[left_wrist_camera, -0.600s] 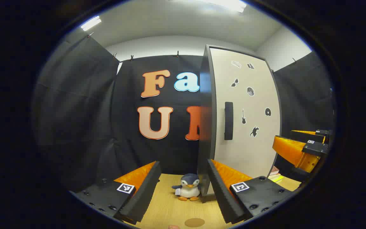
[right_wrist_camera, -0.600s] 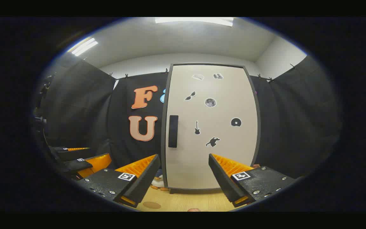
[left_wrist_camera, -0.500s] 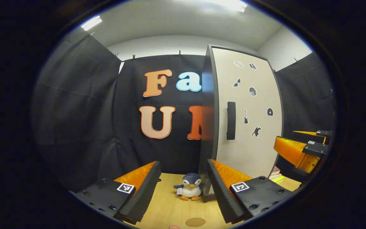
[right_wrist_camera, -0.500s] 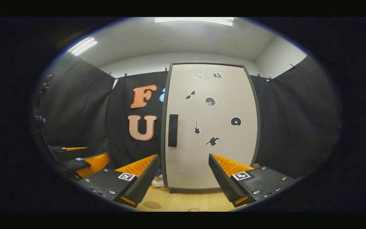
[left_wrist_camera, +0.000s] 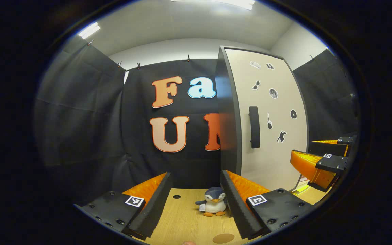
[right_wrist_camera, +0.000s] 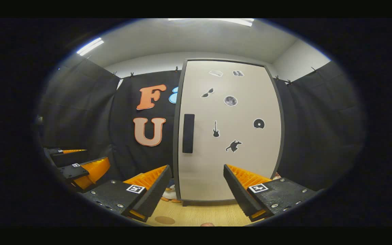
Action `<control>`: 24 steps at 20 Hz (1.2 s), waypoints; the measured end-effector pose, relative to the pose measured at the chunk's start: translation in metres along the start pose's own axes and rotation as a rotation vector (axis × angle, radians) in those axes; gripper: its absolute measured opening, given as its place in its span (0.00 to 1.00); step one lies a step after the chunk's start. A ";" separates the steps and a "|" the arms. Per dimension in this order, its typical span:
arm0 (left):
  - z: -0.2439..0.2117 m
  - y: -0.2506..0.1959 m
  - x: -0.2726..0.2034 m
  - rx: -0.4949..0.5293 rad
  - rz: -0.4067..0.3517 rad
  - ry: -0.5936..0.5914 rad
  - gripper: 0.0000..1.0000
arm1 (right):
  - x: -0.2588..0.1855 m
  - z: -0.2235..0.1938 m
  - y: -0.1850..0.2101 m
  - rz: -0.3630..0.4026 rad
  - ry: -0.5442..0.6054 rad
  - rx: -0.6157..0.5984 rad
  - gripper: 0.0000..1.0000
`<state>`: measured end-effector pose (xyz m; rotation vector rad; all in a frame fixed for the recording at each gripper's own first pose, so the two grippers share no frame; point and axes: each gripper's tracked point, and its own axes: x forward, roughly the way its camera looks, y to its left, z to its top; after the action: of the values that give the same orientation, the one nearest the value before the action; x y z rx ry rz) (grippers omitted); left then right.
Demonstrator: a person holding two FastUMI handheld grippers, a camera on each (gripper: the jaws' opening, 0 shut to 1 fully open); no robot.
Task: Open the cabinet door with the right hand, grasp the bottle in the cabinet with the left hand and place it on the coaster, then close the cabinet door with the right hand.
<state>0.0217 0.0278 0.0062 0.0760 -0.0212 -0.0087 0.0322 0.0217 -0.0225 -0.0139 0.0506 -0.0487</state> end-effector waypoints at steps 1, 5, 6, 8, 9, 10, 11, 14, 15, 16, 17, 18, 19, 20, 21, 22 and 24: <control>-0.001 0.001 0.002 -0.001 -0.006 -0.001 0.94 | 0.004 0.001 0.002 -0.003 -0.002 -0.003 0.95; -0.006 0.010 0.013 -0.013 -0.010 0.004 0.95 | 0.025 0.005 0.010 -0.010 -0.005 0.001 0.95; -0.007 0.012 0.016 -0.012 -0.008 0.007 0.95 | 0.032 0.006 0.012 -0.013 -0.004 0.001 0.95; -0.011 0.016 0.022 -0.008 -0.005 0.009 0.95 | 0.047 0.007 0.016 -0.013 0.000 -0.001 0.95; -0.015 0.017 0.025 -0.006 -0.004 0.016 0.95 | 0.055 0.008 0.019 -0.011 0.002 0.000 0.95; -0.018 0.018 0.027 -0.008 -0.004 0.024 0.95 | 0.064 0.009 0.022 -0.009 0.002 -0.001 0.95; -0.020 0.021 0.029 -0.006 -0.003 0.028 0.96 | 0.073 0.012 0.025 -0.008 -0.001 -0.003 0.95; -0.024 0.026 0.036 -0.017 0.000 0.032 0.95 | 0.096 0.019 0.031 -0.014 -0.016 -0.007 0.95; -0.026 0.026 0.038 -0.023 -0.002 0.036 0.96 | 0.103 0.021 0.033 -0.015 -0.021 -0.011 0.95; -0.029 0.027 0.040 -0.028 -0.005 0.040 0.95 | 0.110 0.023 0.035 -0.017 -0.028 -0.014 0.95; -0.032 0.028 0.043 -0.031 -0.006 0.046 0.95 | 0.118 0.024 0.034 -0.025 -0.031 -0.015 0.95; -0.034 0.029 0.046 -0.035 -0.006 0.051 0.95 | 0.126 0.025 0.033 -0.036 -0.033 -0.014 0.96; -0.038 0.030 0.048 -0.040 -0.008 0.058 0.95 | 0.133 0.027 0.030 -0.052 -0.031 -0.013 0.95; -0.041 0.031 0.051 -0.047 -0.011 0.065 0.95 | 0.141 0.028 0.027 -0.070 -0.031 -0.011 0.93; -0.045 0.031 0.053 -0.051 -0.012 0.073 0.95 | 0.149 0.030 0.023 -0.084 -0.030 -0.007 0.92; -0.047 0.032 0.055 -0.055 -0.012 0.077 0.95 | 0.157 0.030 0.021 -0.093 -0.028 0.000 0.90; -0.052 0.035 0.059 -0.059 -0.005 0.088 0.95 | 0.169 0.029 0.019 -0.101 -0.021 0.017 0.84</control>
<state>0.0825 0.0665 -0.0420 0.0171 0.0670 -0.0110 0.2033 0.0325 -0.0019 0.0005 0.0284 -0.1502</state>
